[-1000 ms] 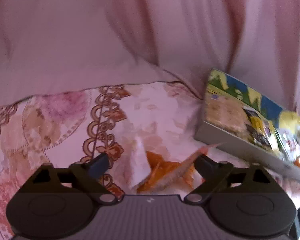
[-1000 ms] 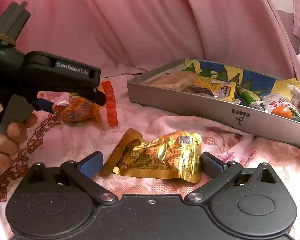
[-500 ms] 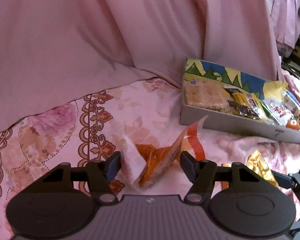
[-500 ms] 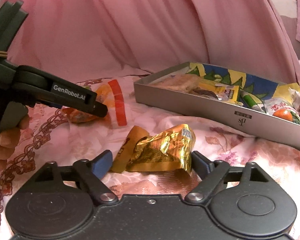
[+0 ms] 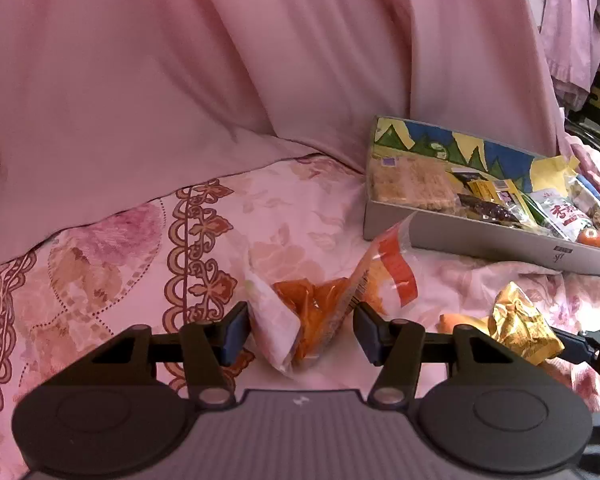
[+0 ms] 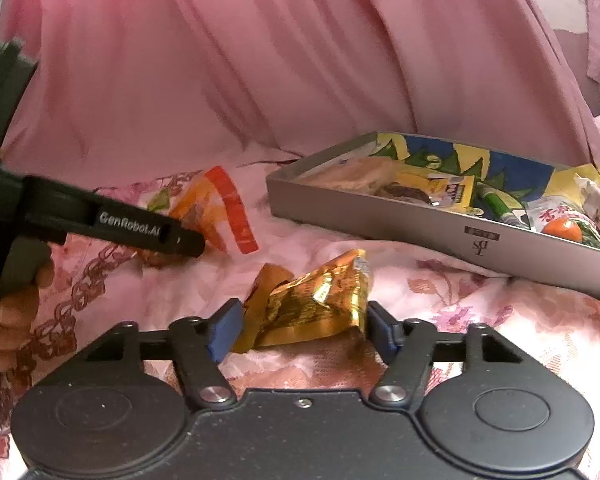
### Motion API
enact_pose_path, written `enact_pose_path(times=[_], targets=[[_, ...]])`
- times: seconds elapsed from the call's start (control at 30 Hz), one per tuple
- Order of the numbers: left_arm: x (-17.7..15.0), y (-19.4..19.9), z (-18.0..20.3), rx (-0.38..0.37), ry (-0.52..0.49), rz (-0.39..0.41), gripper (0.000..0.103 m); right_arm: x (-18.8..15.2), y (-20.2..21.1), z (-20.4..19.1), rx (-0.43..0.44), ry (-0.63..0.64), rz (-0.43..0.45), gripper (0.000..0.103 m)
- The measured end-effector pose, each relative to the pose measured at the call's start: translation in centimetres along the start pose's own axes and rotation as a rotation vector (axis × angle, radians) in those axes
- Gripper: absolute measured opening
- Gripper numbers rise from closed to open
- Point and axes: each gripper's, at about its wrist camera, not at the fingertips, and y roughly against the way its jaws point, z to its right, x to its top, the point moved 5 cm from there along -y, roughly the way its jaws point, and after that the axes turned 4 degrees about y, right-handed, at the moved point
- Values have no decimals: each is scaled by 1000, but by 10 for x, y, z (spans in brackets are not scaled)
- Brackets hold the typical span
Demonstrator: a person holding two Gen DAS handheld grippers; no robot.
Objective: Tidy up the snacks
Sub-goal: 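Close the left tool on the orange candy packet while the right tool closes on the gold bar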
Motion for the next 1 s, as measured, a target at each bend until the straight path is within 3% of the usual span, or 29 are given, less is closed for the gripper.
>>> enact_pose_path(times=[0.33,0.4,0.43,0.57,1.0], targets=[[-6,8,5,17,10,33,60,6,5,1,41,-23,32,42],[-7,9,6,16,11,39,60,7,6,1,57,-22,39,32],[-8,10,6,16,13,42,60,7,7,-1,73,-18,41,20],[-7,12,7,15,32,48,60,9,11,-8,57,33,62,18],[17,24,13,-13,140,105,60,19,24,9,16,-11,129,16]])
